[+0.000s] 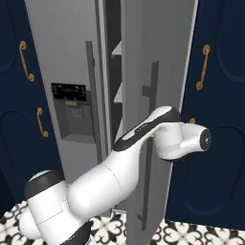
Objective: Take the strawberry from the fridge and place it on top of the pancake, located on the dining counter.
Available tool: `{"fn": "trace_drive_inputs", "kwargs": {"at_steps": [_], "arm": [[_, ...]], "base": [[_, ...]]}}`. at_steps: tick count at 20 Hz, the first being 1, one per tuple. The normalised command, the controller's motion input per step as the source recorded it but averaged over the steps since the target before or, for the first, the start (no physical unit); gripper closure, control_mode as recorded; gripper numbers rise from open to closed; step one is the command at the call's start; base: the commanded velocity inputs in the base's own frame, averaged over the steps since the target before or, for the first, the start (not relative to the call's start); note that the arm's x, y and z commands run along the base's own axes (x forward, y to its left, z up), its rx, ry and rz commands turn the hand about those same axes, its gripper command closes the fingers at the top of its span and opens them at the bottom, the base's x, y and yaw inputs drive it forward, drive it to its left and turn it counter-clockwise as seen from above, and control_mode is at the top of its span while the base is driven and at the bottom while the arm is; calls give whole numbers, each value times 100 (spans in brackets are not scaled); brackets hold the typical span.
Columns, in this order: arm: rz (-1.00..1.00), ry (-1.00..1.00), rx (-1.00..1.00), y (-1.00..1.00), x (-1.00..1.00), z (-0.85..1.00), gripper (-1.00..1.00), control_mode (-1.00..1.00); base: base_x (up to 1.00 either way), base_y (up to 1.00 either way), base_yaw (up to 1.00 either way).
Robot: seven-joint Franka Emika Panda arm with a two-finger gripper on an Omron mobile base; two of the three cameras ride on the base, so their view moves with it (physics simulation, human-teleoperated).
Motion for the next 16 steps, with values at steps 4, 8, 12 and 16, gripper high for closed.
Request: {"fn": "trace_drive_inputs", "kwargs": {"at_steps": [4,8,12,16], "arm": [[13,-7,7,-42,-6,0,-100,-100],[2,-8,3,-10,-4,0,-100,-100],[0,-3,4,-42,-9,-15,-100,-100],[-7,-2,5,-52,-64,-16,-100,-100]], "base": [[0,0,0],[0,0,0],[0,0,0],[0,0,0]]}}
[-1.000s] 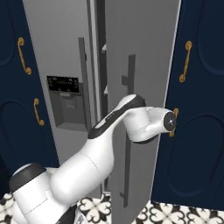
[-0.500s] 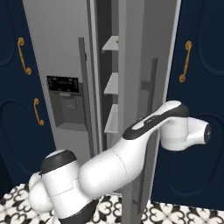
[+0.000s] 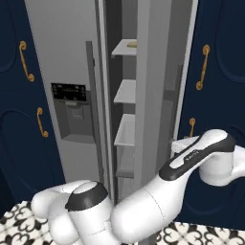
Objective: Take the strawberry from the fridge and place it on top of the pancake, located on the dining counter.
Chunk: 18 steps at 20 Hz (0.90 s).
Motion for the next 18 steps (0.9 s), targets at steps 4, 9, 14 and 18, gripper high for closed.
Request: {"fn": "trace_drive_inputs", "kwargs": {"at_steps": [4,9,14,18], "arm": [[-10,0,0,-17,-75,30,-100,-100],[-25,3,-11,29,-100,46,-100,-100],[-27,36,-25,61,-79,8,-100,-100],[-23,40,-37,88,-46,13,-100,-100]], "base": [[0,0,0],[0,0,0],[0,0,0],[0,0,0]]}}
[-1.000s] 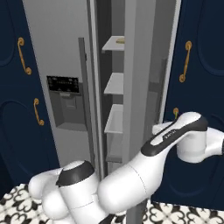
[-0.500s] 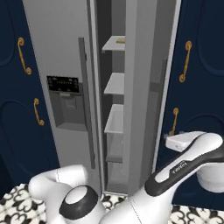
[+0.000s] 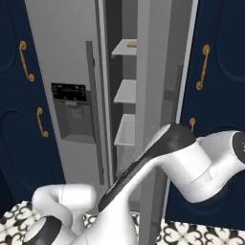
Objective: Take the strawberry from the fridge and place it on top of the pancake, located on the dining counter.
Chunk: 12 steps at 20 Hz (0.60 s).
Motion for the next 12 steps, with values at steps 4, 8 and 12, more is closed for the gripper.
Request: {"fn": "trace_drive_inputs", "kwargs": {"at_steps": [4,8,12], "arm": [[-12,48,-49,100,-7,8,-100,-100],[-9,46,-58,100,0,8,-100,-100],[-11,58,-62,96,43,0,-100,-100]], "base": [[0,0,0],[0,0,0],[0,0,0]]}}
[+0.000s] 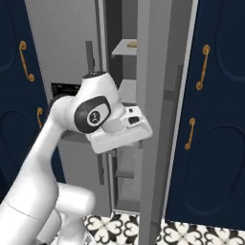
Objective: Take the strawberry from the fridge and place it on top of the pancake, located on the dining counter.
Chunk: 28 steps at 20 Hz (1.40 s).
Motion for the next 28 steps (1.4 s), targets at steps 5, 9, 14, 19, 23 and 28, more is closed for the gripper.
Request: {"fn": "trace_drive_inputs", "kwargs": {"at_steps": [5,9,14,19,23,28], "arm": [[-26,24,-55,74,46,-7,-100,-100],[-22,0,-50,28,75,0,-100,-100],[-6,-3,-34,16,71,2,-100,-100],[1,-8,-4,21,64,-3,-100,-100],[1,0,-10,-26,95,-4,-100,-100],[2,0,-5,-32,100,-5,-100,-100]], "base": [[0,0,0],[0,0,0],[0,0,0],[0,0,0],[0,0,0],[0,0,0]]}}
